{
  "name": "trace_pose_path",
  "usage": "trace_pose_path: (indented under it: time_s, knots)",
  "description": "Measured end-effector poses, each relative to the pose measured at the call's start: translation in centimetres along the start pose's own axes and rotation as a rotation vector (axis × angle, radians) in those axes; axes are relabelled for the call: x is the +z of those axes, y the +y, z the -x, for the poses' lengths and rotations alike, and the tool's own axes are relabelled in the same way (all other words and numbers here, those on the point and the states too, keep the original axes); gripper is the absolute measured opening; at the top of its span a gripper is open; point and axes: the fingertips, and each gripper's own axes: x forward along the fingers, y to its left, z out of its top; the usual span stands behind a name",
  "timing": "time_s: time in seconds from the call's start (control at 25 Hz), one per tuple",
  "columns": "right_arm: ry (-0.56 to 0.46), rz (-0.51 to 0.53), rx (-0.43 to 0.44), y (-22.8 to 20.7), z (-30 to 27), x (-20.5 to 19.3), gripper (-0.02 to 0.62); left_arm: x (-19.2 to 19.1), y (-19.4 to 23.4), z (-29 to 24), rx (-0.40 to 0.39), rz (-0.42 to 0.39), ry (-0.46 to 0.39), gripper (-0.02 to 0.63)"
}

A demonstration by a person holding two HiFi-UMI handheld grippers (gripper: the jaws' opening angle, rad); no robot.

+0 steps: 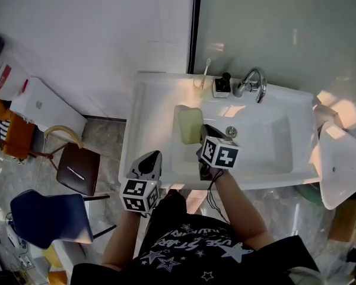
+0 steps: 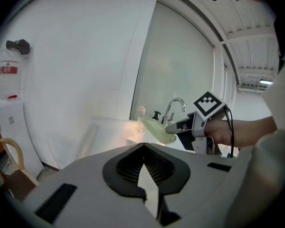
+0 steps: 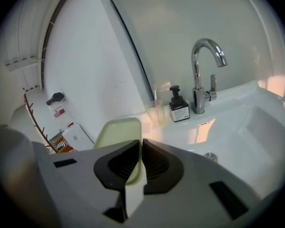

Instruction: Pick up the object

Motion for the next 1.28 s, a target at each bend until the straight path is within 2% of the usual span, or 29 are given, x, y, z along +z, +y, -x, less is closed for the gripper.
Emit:
trace_pose_path:
  time_s: [0.32,0.76,1.0,1.28]
  knots:
    - [-0.062,0.003,0.004,-2.9,8.3,-1.1,0.029,-1.7,-6.8,3.8,-0.013,-0.018,-0.03,0.017]
    - [-0.097,0.01,0.026,-6.4,19.0,-5.0,0.029,-5.0,-14.7,9.8,0.001,-0.02,-0.047,0.017]
    - [-0.082,0.019,0.053,-8.2,23.2,-7.9,0.029,-7.2,-18.5,13.3,0.026,-0.02,-0.041,0.017]
    - [-0.058,0.0,0.06,-9.7,25.7,-10.4,0.028,-9.9,-21.1,16.0,0.042,-0.002,-0.004,0.017]
